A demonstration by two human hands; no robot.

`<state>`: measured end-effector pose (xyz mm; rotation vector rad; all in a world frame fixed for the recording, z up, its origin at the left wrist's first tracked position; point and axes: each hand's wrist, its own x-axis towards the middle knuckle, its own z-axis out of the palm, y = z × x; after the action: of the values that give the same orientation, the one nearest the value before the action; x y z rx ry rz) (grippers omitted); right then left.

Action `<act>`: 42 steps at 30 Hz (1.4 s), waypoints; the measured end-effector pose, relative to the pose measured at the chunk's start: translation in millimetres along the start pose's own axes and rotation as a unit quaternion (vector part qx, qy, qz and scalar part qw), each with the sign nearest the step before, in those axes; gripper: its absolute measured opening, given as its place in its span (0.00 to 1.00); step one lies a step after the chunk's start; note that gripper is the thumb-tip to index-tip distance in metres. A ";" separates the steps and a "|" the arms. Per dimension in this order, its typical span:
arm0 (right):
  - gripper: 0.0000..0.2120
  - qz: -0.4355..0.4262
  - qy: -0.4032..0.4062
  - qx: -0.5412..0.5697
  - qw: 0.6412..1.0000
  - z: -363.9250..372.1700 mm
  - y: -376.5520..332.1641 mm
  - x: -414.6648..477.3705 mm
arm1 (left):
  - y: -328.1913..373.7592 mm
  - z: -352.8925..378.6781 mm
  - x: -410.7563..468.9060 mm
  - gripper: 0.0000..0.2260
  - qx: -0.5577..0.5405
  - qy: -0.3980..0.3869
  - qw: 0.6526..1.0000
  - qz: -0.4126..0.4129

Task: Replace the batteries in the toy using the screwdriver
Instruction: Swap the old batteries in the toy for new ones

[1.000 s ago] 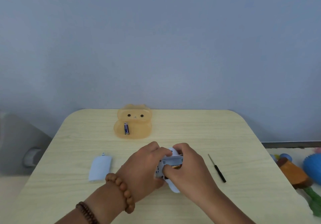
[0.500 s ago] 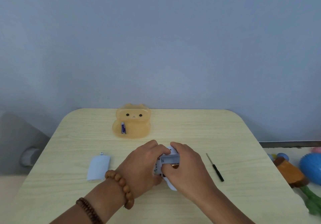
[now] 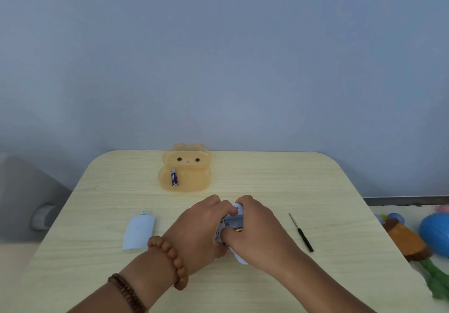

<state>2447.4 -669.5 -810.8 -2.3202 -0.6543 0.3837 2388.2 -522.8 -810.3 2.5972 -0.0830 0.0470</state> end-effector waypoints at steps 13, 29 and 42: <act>0.13 0.013 0.004 0.009 1.000 -2.5 0.9 -4.2 | -0.6 3.3 0.5 0.20 0.005 0.003 1.000 0.005; 0.36 0.017 -0.005 0.013 1.000 -11.9 0.9 -12.2 | -4.3 1.6 1.9 0.24 -0.010 0.000 1.000 -0.007; 0.08 -0.100 0.043 0.014 0.994 -17.4 26.5 -26.7 | -8.8 1.2 1.7 0.28 -0.027 -0.011 1.000 -0.005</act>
<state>2442.1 -710.5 -814.0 -2.2062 -0.8241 0.1983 2390.5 -516.0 -815.8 2.5449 -0.0776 0.0122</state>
